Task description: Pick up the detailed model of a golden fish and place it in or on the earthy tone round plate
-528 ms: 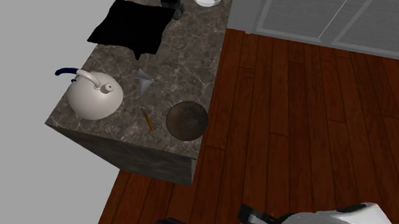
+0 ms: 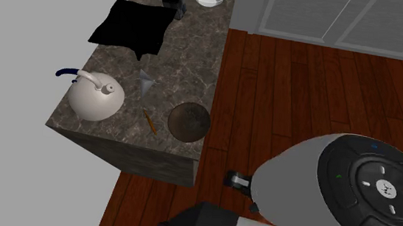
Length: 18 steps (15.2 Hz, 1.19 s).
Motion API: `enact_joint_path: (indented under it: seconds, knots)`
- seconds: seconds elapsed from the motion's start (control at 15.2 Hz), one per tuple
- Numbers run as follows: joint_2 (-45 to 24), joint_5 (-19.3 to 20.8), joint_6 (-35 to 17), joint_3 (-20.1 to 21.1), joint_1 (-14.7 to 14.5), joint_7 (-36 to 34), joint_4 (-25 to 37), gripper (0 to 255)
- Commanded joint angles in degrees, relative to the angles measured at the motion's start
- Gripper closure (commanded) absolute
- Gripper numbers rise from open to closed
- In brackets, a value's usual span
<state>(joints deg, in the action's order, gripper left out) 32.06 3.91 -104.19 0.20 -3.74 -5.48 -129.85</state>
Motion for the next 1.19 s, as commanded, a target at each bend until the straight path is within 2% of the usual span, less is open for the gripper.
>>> enact_joint_path:
  seconds: [0.0, 0.53, 1.12]
  knots:
    - [-3.51, -0.82, -2.10, 0.41, -1.14, 0.96, 0.93, 0]
    - [-18.25, -3.78, -7.02, 2.65, -5.18, 4.90, 8.91, 0]
    - [-34.41, -5.88, -9.16, 6.12, -9.06, 9.04, 20.93, 0]
